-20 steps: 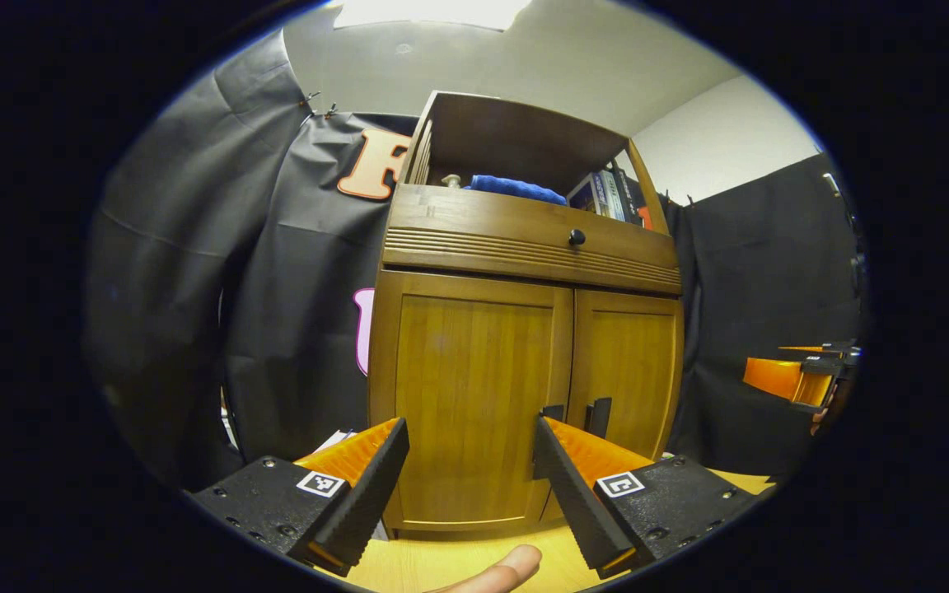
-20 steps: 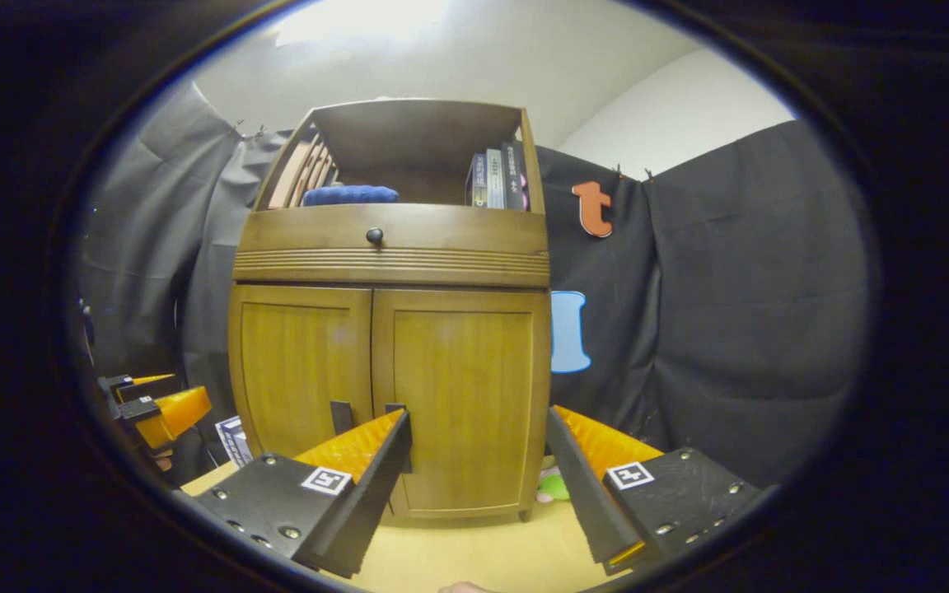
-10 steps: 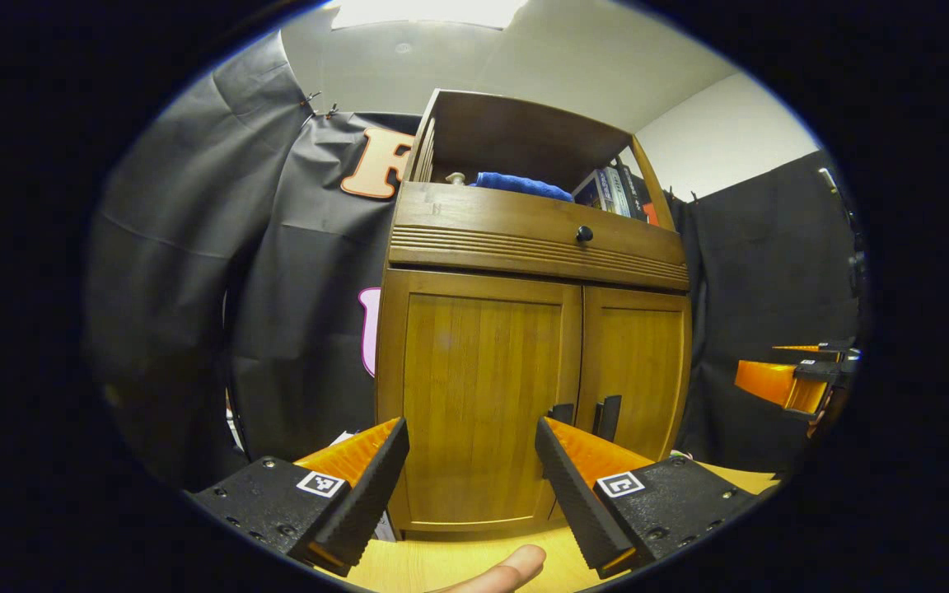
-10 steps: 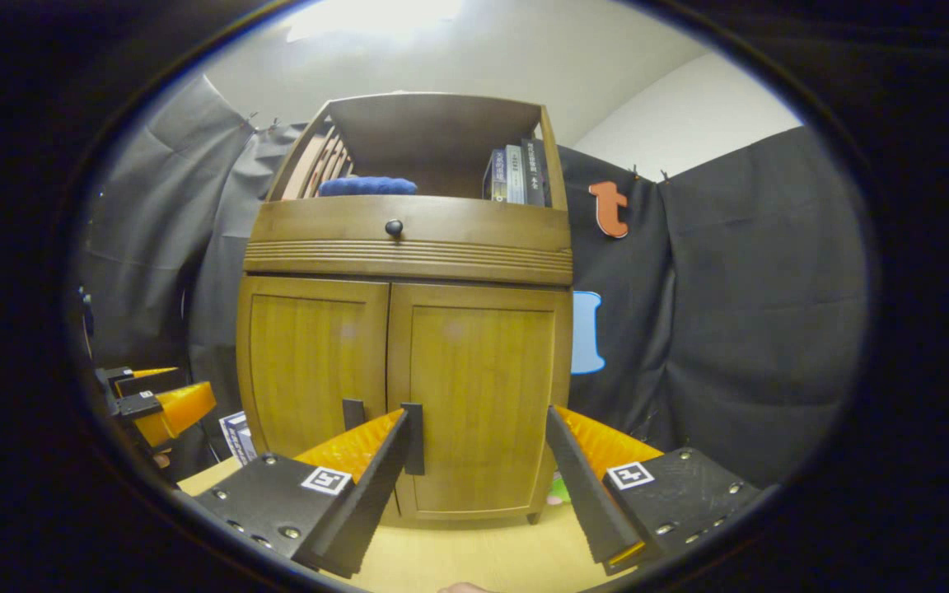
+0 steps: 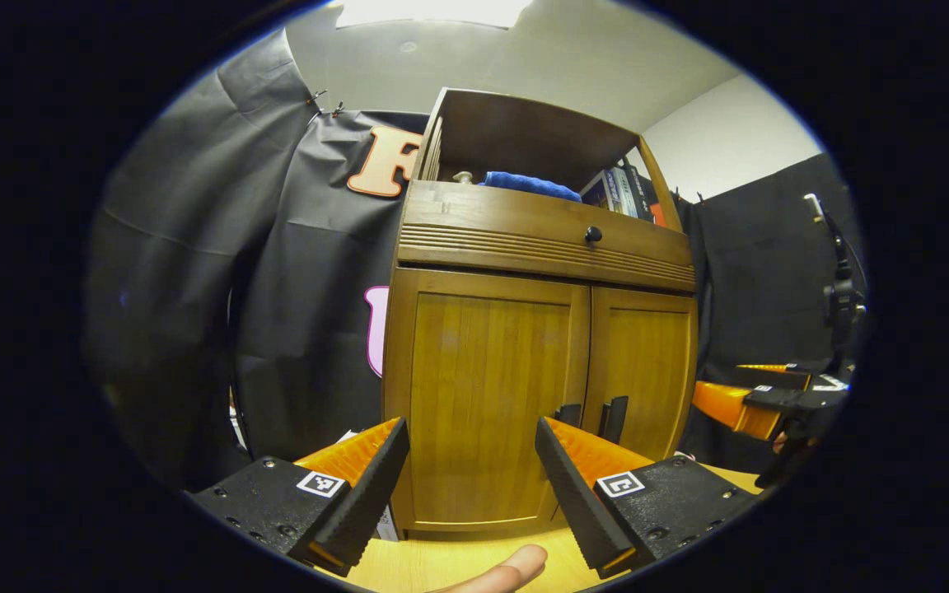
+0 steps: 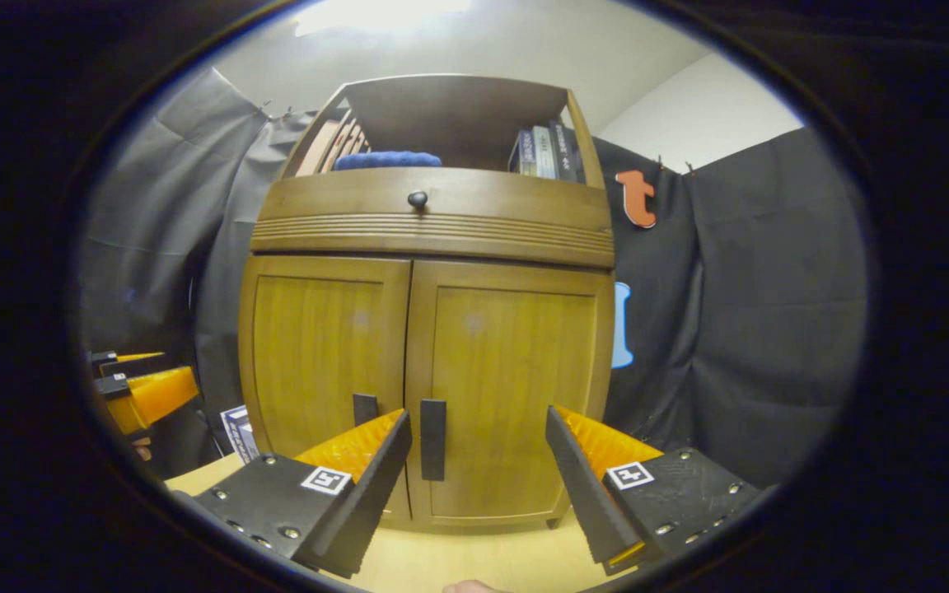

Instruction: Open the right door of the double-door shoe cabinet with the right hand, and open the left door with the left hand.

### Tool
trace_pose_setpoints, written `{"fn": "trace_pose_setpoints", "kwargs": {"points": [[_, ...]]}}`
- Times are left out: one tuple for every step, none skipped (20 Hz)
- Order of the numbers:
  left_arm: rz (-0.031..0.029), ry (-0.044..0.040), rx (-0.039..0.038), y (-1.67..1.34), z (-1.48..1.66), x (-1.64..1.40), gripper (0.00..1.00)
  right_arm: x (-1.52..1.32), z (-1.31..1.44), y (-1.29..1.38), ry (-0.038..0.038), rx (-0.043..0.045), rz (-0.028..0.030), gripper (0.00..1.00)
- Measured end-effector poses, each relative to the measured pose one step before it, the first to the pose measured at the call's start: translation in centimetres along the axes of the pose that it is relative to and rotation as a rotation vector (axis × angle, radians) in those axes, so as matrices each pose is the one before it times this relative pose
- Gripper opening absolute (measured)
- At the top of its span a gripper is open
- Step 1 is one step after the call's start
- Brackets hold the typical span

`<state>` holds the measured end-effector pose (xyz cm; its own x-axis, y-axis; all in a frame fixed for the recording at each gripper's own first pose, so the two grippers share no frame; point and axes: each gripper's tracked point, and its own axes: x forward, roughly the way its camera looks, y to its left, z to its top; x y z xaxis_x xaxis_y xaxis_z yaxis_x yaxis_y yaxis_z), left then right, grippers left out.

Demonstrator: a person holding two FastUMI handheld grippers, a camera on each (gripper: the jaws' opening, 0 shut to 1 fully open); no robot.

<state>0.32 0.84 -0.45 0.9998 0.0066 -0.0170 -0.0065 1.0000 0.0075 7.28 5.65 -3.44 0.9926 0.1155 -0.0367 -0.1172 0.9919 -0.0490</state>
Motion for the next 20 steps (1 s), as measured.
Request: {"fn": "trace_pose_setpoints", "kwargs": {"points": [[0.00193,-0.00165,0.00140,0.069,0.033,0.030,0.96,0.815,-0.409,0.509,0.00448,-0.00133,0.01141,0.97],[0.00096,-0.00233,0.00123,0.035,0.012,0.018,0.92,0.778,-0.708,0.589,0.01251,-0.00233,0.01215,0.97],[0.00071,-0.00190,-0.00274,-0.005,0.040,0.032,0.92,0.808,-0.704,0.616,0.01050,-0.00453,0.01248,0.97],[0.00057,0.00371,-0.00255,-0.070,-0.109,0.032,0.92,0.761,-0.558,0.541,0.00886,0.00741,0.00765,1.00],[-0.00378,0.00527,-0.00083,-0.090,-0.103,-0.027,0.92,0.757,-0.697,0.616,0.01253,0.00963,0.01793,0.97],[-0.00646,0.00504,-0.00011,-0.138,-0.102,-0.031,0.92,0.844,-0.948,0.714,0.01745,0.00740,0.01402,0.97],[-0.00573,0.00368,-0.00048,-0.077,-0.072,-0.024,0.92,0.780,-0.619,0.260,0.01146,-0.00672,-0.00187,0.97],[-0.00257,0.00113,0.00095,0.043,-0.027,0.037,0.92,0.840,-0.491,-0.380,0.00575,-0.01924,-0.01929,0.97],[0.00217,-0.00248,0.00084,0.090,0.081,0.053,0.92,0.989,-0.396,-0.430,-0.00014,-0.01282,-0.02891,0.97],[0.00567,-0.00369,-0.00044,0.118,-0.017,0.047,0.92,1.103,-0.561,-0.031,0.00442,0.01029,-0.01554,0.97],[0.00702,0.00428,-0.00393,0.155,-0.032,0.095,0.92,0.836,-0.460,0.046,0.01159,0.02359,-0.00386,0.94],[0.00206,0.00367,-0.00575,0.037,-0.119,0.041,0.92,0.717,-0.650,0.087,0.01330,0.02538,0.00602,0.94],[-0.00270,0.00446,-0.00285,-0.040,-0.055,0.090,0.92,0.931,-0.477,-0.115,0.01239,0.01600,-0.00296,0.94],[-0.00065,0.00548,-0.00398,0.016,-0.170,0.027,0.92,1.020,-0.336,-0.428,0.01020,0.01806,-0.01319,0.94],[-0.00011,0.00235,-0.00069,0.018,-0.027,0.084,0.95,0.883,-0.556,-0.088,0.01847,0.01545,-0.00756,0.94],[0.00183,0.00131,0.00170,0.039,-0.066,0.037,0.92,0.552,-0.462,0.202,0.01155,0.01503,0.00246,0.97],[0.00304,-0.00029,0.00078,0.124,0.038,0.051,0.95,0.376,-0.601,0.306,0.00733,0.00767,0.00878,0.94],[0.00333,0.00019,-0.00215,0.011,-0.034,0.067,0.95,0.231,-0.342,0.252,0.00471,0.00601,0.01118,0.94],[0.00325,0.00152,-0.00229,0.062,-0.027,0.005,0.92,0.214,-0.286,0.551,0.00988,0.01639,0.03346,0.94],[0.00023,0.00062,-0.00081,-0.024,-0.036,0.062,0.92,0.424,-0.050,0.699,0.00132,0.01919,0.02985,0.95]]}}
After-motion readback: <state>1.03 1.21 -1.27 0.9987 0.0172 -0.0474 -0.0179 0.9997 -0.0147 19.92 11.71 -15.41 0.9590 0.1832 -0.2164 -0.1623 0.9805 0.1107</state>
